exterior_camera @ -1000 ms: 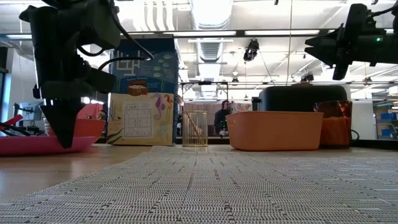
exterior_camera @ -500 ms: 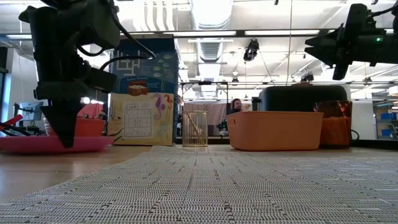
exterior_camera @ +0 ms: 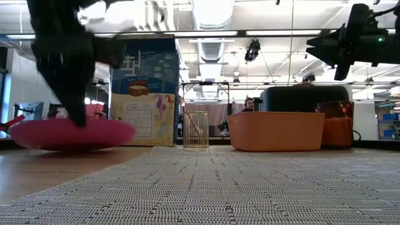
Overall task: Arrange a breakfast setting
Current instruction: Put the pink plate on the gray table mat
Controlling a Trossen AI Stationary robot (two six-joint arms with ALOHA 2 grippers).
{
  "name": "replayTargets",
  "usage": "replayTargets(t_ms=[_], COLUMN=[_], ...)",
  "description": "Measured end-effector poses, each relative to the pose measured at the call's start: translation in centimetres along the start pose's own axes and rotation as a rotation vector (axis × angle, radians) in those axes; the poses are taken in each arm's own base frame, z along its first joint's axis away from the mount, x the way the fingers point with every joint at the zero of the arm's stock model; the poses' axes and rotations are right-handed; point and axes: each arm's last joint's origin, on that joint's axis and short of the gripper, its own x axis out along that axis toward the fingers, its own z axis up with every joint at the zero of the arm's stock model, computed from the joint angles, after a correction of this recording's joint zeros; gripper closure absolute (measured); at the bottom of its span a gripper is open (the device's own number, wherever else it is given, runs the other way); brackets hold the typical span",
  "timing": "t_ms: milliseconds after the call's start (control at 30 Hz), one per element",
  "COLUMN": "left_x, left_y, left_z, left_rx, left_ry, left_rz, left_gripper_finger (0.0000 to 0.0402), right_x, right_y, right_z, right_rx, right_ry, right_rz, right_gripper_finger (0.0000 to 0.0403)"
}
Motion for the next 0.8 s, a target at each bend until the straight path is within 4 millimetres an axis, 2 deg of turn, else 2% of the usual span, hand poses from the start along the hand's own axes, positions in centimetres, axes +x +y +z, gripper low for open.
replayTargets(t_ms=[167,267,467,700,800], left_x=[-2.6,-3.1,-1.4,1.0,1.3], left_y=[-2.6,-4.4,-8.7,-14.5,-16.5], left_z=[0.7,1.2,2.2,5.0,6.2], left_rx=[0.057,0.115,0.265,0.449,0.548], left_ry=[-0.104,-0.145,-0.158,-0.147,-0.128], left_rz=[-0.076,-0.118,-0.072,-0.018,0.008], left_gripper_finger=[0.0401,0.0401,0.0401,0.0401,0.0401], right_x=[0.0,0.0,0.0,0.0,0.0], right_y=[0.0,0.0,0.0,0.0,0.0], right_z=[0.0,0.0,0.0,0.0,0.0], right_rx=[0.0,0.0,0.0,0.0,0.0], right_ry=[0.0,0.0,0.0,0.0,0.0], right_rz=[0.0,0.0,0.0,0.0,0.0], right_gripper_finger=[0.0291,0.0291,0.0291,0.0291,0.0291])
